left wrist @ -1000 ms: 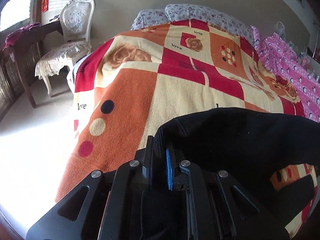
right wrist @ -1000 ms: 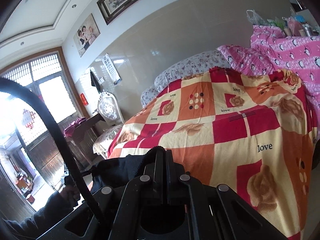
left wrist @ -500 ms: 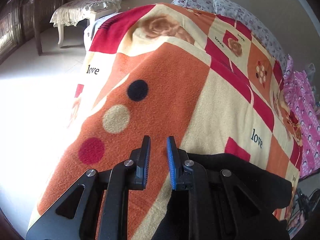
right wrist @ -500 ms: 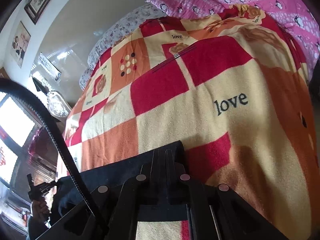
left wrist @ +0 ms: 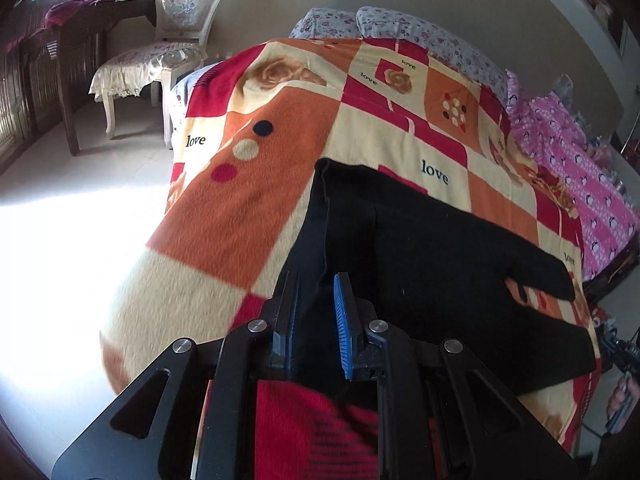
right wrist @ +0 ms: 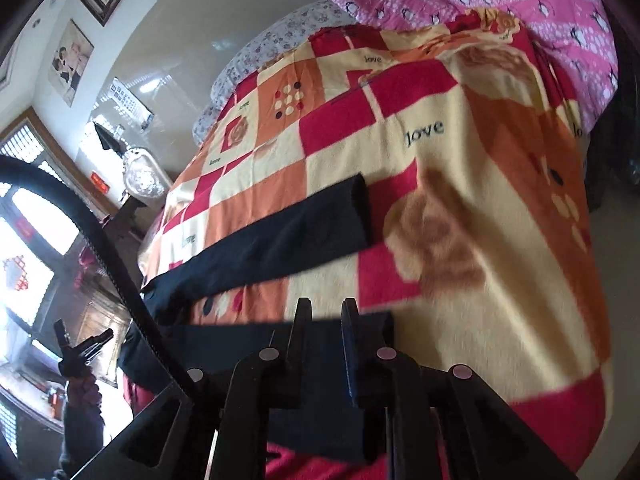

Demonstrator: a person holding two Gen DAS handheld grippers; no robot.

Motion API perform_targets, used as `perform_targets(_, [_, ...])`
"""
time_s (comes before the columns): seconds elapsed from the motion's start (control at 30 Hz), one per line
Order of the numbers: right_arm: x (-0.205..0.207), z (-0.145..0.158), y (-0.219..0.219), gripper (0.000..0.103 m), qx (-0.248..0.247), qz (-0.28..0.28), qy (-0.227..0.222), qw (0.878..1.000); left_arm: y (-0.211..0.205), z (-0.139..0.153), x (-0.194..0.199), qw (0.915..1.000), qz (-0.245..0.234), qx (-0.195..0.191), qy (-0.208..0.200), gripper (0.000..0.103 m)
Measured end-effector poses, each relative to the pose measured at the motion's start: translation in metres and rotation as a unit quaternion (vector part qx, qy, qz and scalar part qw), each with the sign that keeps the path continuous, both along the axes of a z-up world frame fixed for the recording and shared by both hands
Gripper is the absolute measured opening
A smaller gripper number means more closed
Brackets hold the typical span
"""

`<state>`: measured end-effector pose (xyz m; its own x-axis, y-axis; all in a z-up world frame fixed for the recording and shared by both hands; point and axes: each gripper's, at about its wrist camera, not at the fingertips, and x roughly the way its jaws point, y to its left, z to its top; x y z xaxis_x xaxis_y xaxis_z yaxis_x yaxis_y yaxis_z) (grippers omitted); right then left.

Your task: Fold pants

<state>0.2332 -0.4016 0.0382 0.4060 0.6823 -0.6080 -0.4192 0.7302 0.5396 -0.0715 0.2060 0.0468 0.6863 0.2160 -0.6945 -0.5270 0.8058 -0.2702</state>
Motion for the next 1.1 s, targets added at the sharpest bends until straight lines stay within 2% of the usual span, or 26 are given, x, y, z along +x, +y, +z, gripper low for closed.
perform_targets(0.03, [-0.013, -0.005, -0.005, 0.022, -0.001, 0.001, 0.005, 1.0, -0.007, -0.004, -0.01, 1.0, 0.002, 0.003, 0.001, 0.014])
perform_targets(0.13, [-0.043, -0.023, -0.014, 0.023, -0.031, 0.002, 0.013, 0.999, -0.024, -0.013, -0.027, 0.9999, 0.006, 0.011, 0.009, 0.014])
perform_targets(0.2, [-0.056, -0.028, -0.013, 0.023, -0.056, -0.002, 0.002, 0.998, -0.032, -0.012, -0.026, 0.9999, 0.001, 0.009, -0.005, 0.014])
perform_targets(0.3, [-0.079, -0.014, 0.004, 0.023, -0.054, 0.023, -0.073, 0.996, -0.042, -0.013, -0.008, 0.999, -0.031, -0.018, -0.027, 0.014])
perform_targets(0.37, [-0.088, -0.01, 0.023, 0.023, -0.021, 0.067, -0.097, 0.993, -0.045, -0.021, 0.007, 0.998, -0.041, -0.037, -0.031, 0.014])
perform_targets(0.43, [-0.089, -0.018, 0.044, 0.023, -0.011, 0.101, -0.083, 0.991, -0.041, -0.037, 0.017, 0.9986, -0.02, -0.048, -0.01, 0.014])
perform_targets(0.5, [-0.085, -0.033, 0.054, 0.023, -0.025, 0.096, -0.07, 0.993, -0.033, -0.05, 0.02, 0.998, -0.009, -0.062, -0.007, 0.014])
perform_targets(0.53, [-0.081, -0.041, 0.054, 0.022, -0.048, 0.081, -0.07, 0.993, -0.032, -0.051, 0.018, 0.9978, -0.009, -0.064, -0.016, 0.014])
perform_targets(0.57, [-0.077, -0.048, 0.051, 0.015, -0.073, 0.057, -0.071, 0.993, -0.033, -0.051, 0.018, 0.9982, -0.012, -0.056, -0.015, 0.014])
perform_targets(0.67, [-0.073, -0.051, 0.027, 0.007, -0.063, 0.011, -0.069, 0.996, -0.042, -0.051, 0.021, 0.9997, -0.014, -0.021, -0.004, 0.014])
perform_targets(0.83, [-0.071, -0.051, 0.029, 0.007, -0.074, 0.006, -0.066, 0.995, -0.052, -0.051, 0.026, 0.9999, 0.004, 0.011, 0.012, 0.014])
perform_targets(0.97, [-0.083, -0.05, 0.034, 0.015, -0.073, 0.003, -0.092, 0.993, -0.059, -0.053, 0.028, 0.9991, 0.018, 0.033, 0.022, 0.014])
perform_targets(1.03, [-0.082, -0.051, 0.031, 0.027, -0.065, 0.006, -0.102, 0.993, -0.06, -0.053, 0.029, 0.9985, 0.024, 0.041, 0.027, 0.015])
perform_targets(1.1, [-0.085, -0.051, 0.035, 0.032, -0.068, 0.016, -0.117, 0.991, -0.062, -0.054, 0.03, 0.9979, 0.029, 0.048, 0.031, 0.015])
